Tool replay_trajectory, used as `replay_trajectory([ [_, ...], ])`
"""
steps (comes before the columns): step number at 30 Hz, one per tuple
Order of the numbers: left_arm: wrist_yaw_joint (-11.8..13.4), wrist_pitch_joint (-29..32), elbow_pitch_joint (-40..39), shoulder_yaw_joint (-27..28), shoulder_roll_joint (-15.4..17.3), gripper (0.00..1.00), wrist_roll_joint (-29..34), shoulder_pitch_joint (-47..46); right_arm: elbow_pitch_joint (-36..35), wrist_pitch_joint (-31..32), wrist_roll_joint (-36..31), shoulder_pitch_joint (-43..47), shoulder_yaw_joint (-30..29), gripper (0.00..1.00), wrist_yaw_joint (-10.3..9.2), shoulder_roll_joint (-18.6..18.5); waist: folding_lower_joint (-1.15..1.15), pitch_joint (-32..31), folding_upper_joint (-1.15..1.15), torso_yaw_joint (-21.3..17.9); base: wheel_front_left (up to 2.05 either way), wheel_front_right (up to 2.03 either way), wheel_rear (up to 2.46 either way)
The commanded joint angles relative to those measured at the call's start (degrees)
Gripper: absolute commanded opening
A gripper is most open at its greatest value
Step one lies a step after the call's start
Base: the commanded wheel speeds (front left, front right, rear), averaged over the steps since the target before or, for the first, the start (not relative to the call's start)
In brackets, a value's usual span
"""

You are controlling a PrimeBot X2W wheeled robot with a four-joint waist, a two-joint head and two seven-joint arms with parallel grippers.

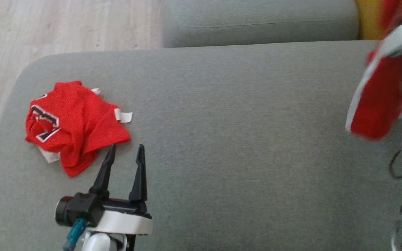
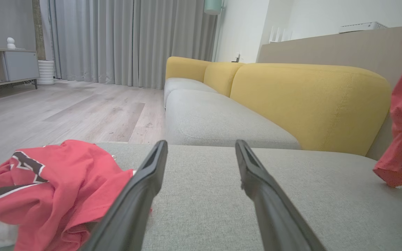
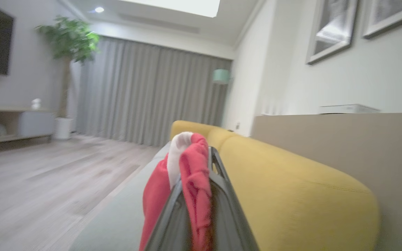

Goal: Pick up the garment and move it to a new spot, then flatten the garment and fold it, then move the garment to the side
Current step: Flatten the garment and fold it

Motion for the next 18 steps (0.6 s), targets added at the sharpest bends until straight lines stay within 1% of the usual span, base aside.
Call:
replay_trajectory([
  [1,-0.4,-0.5,-2.1,1.1,-0.1,1.00,0.6,-1.8,-2.4,0.6,0.8,0.4,3.0,0.00,-0.04,0.5,0.01,0.4,0.00,0.8,0.00,0.00,0.00],
  [4,-0.6,-0.5,-1.8,0.5,-0.1,1.00,0.7,-2.2,-4.3,2.4,3.4,4.1,10.0,0.00,-0.04,0.3,0.01,1.5,0.00,2.5,0.00,0.00,0.00],
  [6,-0.8,-0.5,-1.6,0.2,-0.1,1.00,0.8,-2.5,-3.7,2.8,5.2,6.2,14.4,0.00,-0.04,0.6,0.01,2.5,0.00,3.8,0.00,0.00,0.00],
  [9,-1.2,-0.5,-1.0,-0.4,-0.1,1.00,1.1,-3.4,0.2,2.1,5.8,7.6,21.2,0.00,-0.04,1.7,0.01,4.0,0.00,6.1,0.00,0.00,0.00],
  [13,-1.5,-0.5,-0.4,-1.3,-0.1,1.00,0.7,-4.9,8.6,0.0,6.7,6.9,28.6,0.00,-0.04,4.9,0.01,5.8,0.00,9.4,0.00,0.00,0.00],
  [14,-1.5,-0.5,-0.3,-1.5,-0.1,1.00,0.6,-5.2,10.7,-0.7,6.6,6.5,30.2,0.35,-0.04,5.5,0.01,6.2,0.00,10.1,0.00,0.00,0.00],
  [15,-1.5,-0.5,-0.2,-1.7,-0.1,1.00,0.5,-5.4,12.8,-1.2,6.4,6.1,32.1,1.00,-0.04,6.1,0.01,6.4,0.00,10.6,0.00,0.00,0.00],
  [16,-1.4,-0.5,-0.1,-1.9,-0.1,1.00,0.4,-5.6,14.8,-1.7,6.1,5.6,34.2,1.00,-0.04,6.5,0.01,6.6,0.00,11.1,0.00,0.00,0.00],
  [18,-1.2,-0.5,0.0,-2.2,-0.1,1.00,0.2,-5.8,18.1,-2.8,7.0,4.8,36.3,1.00,-0.04,7.0,0.01,6.7,0.00,11.6,0.00,0.00,0.00],
])
